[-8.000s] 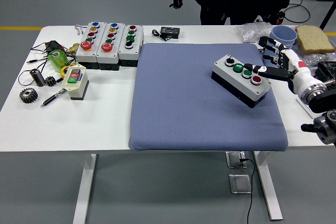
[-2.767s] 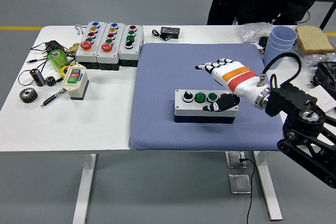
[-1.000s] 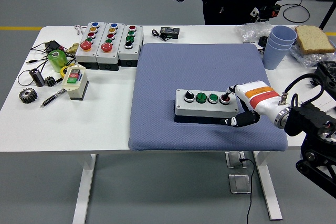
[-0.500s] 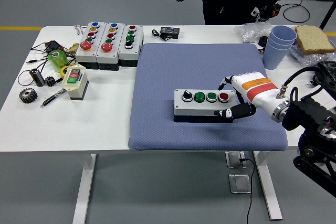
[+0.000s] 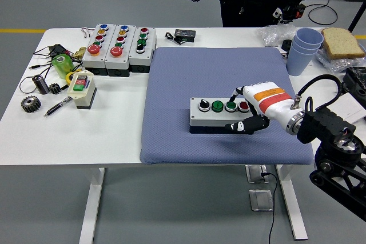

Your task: Pick up the button,place it on the desk,press the button,press the button

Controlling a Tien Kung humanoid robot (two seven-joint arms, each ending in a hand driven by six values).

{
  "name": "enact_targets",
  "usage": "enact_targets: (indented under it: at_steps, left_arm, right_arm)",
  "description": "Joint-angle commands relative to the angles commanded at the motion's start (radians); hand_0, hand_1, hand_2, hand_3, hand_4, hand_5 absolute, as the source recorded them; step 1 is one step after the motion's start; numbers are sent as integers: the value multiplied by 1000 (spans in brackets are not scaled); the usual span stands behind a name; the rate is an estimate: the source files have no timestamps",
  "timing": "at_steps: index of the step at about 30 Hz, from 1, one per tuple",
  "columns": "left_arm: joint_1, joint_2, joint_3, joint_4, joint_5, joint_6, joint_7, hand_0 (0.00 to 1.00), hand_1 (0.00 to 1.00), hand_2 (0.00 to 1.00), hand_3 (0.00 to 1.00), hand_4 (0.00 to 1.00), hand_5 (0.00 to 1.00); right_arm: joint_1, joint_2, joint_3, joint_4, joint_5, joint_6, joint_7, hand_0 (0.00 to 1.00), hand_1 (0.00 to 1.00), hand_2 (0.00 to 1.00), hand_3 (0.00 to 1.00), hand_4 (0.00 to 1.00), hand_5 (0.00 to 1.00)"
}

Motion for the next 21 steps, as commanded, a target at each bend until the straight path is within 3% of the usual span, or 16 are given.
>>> enact_targets:
  at_steps: [15,18,19,21]
  left_arm:
    - [-1,0,3,0,-4,0,-1,622,658,675,597,333,635]
    - [-1,0,4,0,-5,0,-1,622,658,675,597,333,635]
    - [-2,0,4,0,-7,0,-1,622,658,675,597,334,637]
    - [-2,0,5,0,-9,1,-1,622,658,675,597,334,637]
  right_arm:
    - [-12,-1,-13,-11,17,-3,4,133,2,157,640,949,614]
    - [-13,-2,4,-4,37,-28,15,133,2,157,640,949,614]
    - [-14,-4,15,1,59,-66,30,227,17,250,642,925,572]
    - [-16,-5,27,11,86,-105,48,227,17,250,642,925,572]
